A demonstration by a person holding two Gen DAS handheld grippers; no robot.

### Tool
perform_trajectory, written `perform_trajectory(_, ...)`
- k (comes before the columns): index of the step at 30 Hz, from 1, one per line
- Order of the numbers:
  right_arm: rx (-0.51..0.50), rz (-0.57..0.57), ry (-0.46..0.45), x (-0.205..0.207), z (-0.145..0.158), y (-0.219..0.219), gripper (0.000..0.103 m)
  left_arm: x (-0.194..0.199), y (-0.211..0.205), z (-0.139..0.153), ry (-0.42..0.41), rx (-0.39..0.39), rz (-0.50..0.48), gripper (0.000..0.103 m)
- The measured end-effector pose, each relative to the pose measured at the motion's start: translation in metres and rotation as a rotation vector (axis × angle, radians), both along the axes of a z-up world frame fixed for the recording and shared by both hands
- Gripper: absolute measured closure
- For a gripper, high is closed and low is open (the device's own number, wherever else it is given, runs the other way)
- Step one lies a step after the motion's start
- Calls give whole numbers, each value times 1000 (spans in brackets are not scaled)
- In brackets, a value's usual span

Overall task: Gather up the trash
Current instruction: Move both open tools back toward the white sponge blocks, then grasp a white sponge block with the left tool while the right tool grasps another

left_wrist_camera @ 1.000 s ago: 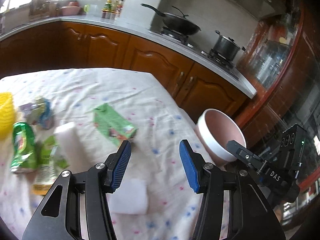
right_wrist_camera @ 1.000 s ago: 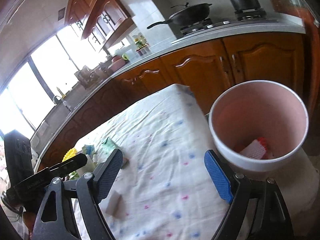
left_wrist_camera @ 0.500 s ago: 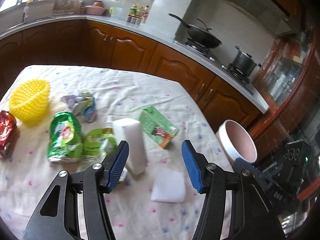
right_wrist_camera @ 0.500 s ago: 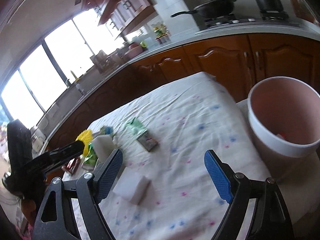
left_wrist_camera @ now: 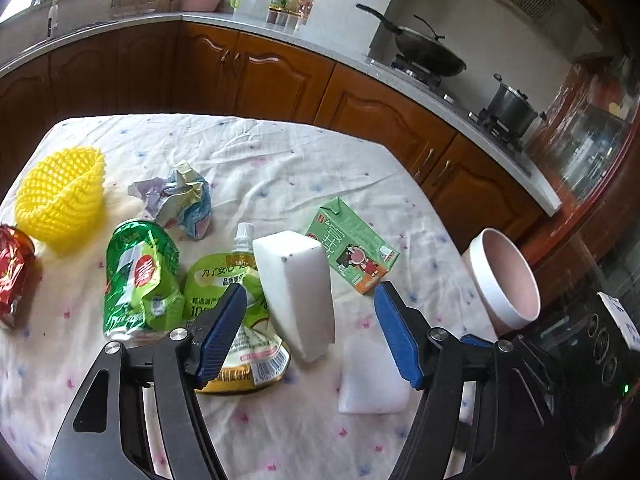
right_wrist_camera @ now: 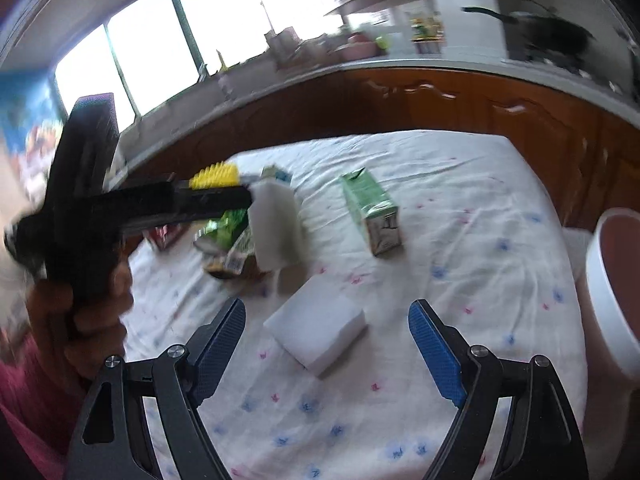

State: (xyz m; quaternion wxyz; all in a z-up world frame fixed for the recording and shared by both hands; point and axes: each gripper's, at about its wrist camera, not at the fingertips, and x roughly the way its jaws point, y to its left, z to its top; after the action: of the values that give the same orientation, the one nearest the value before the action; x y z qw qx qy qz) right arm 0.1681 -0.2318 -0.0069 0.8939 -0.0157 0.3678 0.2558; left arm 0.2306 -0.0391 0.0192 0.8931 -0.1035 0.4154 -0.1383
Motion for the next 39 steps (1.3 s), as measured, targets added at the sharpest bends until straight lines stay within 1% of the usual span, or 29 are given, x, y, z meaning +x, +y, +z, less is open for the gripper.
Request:
perform_trajectory(5, -66, 73, 13, 7, -11, 18, 18, 12, -6, -7, 19, 32, 12, 35)
perform_trajectory(10, -124, 114, 83, 20, -32, 31, 18, 20, -10, -17, 37, 64, 18, 36)
perform_trajectory(11, -122, 120, 94, 20, -35, 33, 18, 21, -10, -18, 37, 67, 16, 42)
perform_trajectory(12, -118, 122, 106, 22, -39, 33, 20, 21, -11, -20, 39, 71, 12, 58)
perform_trajectory(13, -121, 115, 120, 23, -43, 33, 20, 22, -11, -22, 49, 71, 6, 66)
perform_trajectory(14, -126, 111, 126, 23, -45, 33, 29, 22, -11, -23, 57, 67, 1, 67)
perform_trajectory(15, -131, 107, 133, 23, -48, 32, 32, 21, -10, -23, 50, 65, 2, 68)
perform_trajectory(17, -115, 103, 125, 19, -47, 29, 34, 18, -9, -22, 38, 67, 2, 69)
perform_trajectory(21, -61, 54, 104, 15, -37, 11, 35, 10, -5, -15, 24, 31, -6, 69)
perform_trajectory(25, 14, -34, 95, 11, -24, -16, 35, 1, -11, -5, 1, 12, -29, 69)
perform_trajectory(29, 68, -132, 57, 3, -11, -44, 35, -10, -24, 2, -18, -5, -67, 69)
perform_trajectory(34, 116, -266, 20, -13, 5, -78, 35, -21, -43, 5, -23, -23, -106, 69)
perform_trajectory(37, 132, -323, -7, -15, 12, -92, 35, -28, -56, 5, -26, -32, -134, 69)
perform_trajectory(39, 147, -341, -15, -17, 15, -100, 35, -32, -65, 7, -31, -29, -152, 69)
